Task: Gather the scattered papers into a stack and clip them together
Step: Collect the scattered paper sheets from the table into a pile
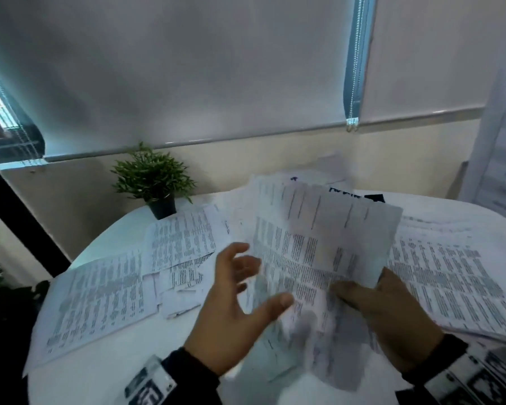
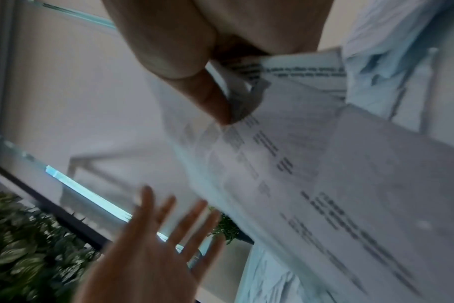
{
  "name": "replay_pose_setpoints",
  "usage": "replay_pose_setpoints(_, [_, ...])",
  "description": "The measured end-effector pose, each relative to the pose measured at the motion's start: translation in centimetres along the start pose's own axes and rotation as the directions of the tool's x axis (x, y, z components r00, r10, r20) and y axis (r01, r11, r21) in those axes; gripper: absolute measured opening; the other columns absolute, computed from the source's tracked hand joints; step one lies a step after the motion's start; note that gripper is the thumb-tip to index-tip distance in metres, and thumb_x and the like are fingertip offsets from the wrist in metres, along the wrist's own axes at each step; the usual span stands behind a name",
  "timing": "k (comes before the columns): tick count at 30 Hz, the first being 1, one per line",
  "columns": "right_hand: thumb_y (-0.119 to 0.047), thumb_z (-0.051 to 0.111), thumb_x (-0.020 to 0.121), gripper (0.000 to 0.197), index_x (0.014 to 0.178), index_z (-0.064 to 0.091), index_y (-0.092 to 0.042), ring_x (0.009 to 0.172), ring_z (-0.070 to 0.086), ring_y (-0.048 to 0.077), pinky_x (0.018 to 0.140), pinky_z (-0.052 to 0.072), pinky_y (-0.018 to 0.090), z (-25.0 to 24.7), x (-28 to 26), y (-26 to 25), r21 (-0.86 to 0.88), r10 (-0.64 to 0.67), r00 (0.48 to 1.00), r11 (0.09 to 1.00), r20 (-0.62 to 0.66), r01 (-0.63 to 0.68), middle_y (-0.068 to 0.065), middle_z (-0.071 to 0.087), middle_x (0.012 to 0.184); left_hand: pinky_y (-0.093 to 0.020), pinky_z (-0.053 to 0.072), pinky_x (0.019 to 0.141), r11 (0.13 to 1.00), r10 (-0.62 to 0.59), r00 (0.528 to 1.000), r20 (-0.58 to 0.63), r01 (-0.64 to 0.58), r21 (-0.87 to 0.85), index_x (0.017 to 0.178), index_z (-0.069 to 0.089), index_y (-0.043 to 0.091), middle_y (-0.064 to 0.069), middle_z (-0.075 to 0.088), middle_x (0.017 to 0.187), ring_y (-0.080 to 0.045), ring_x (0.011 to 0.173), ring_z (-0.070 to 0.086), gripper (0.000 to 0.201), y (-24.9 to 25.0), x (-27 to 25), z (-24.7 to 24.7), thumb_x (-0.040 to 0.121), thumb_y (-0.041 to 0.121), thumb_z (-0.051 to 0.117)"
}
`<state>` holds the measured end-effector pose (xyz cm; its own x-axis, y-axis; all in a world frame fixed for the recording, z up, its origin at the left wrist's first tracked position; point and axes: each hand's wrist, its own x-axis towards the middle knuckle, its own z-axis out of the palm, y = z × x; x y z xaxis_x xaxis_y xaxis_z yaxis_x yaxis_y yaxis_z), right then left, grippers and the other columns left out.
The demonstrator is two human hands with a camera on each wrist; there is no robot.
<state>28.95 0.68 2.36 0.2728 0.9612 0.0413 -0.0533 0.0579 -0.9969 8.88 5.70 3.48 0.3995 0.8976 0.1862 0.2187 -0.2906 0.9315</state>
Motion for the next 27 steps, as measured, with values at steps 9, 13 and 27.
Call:
replay_pose_setpoints(9, [-0.002,0.065,0.067,0.044,0.11,0.066,-0.013,0.094,0.069,0.026,0.08,0.058,0.037,7.4,4.3,-4.3,0.035,-0.056,0.941,0.998,0.334,0.047,0.009,0.072,0.106,-0.025,0.058,0.06,0.9,-0.145,0.946,-0.289,0.005,-0.435,0.093,0.075,0.012,-0.003,0.077,0.089,-0.019,0.078,0.074,0.086,-2.0,-2.4,-8.9,0.017,0.049,0.095])
replay_pose_setpoints(13, [-0.04,0.06,0.088,0.067,0.141,0.021,-0.026,0.099,0.059,0.01,0.092,0.048,0.029,12.2,6.5,-2.8,-0.418,0.073,0.906,0.9,0.416,0.12,-0.013,0.057,0.109,-0.035,0.059,0.066,0.893,-0.296,0.877,-0.378,0.114,-0.435,0.106,0.07,0.011,-0.006,0.077,0.094,-0.029,0.086,0.073,0.059,-3.8,-4.8,-12.2,0.05,0.017,0.09])
replay_pose_setpoints(27, [-0.025,0.055,0.084,0.063,0.138,0.026,-0.01,0.094,0.057,0.025,0.075,0.048,0.03,12.5,10.1,3.9,-0.948,0.443,0.872,-0.126,0.209,0.291,0.009,0.056,0.108,-0.056,0.05,0.088,0.914,-0.363,0.738,-0.569,0.399,-0.066,0.122,0.045,0.037,0.009,0.064,0.106,-0.023,0.096,0.063,0.064,-9.6,-10.7,-17.6,0.079,-0.006,0.065])
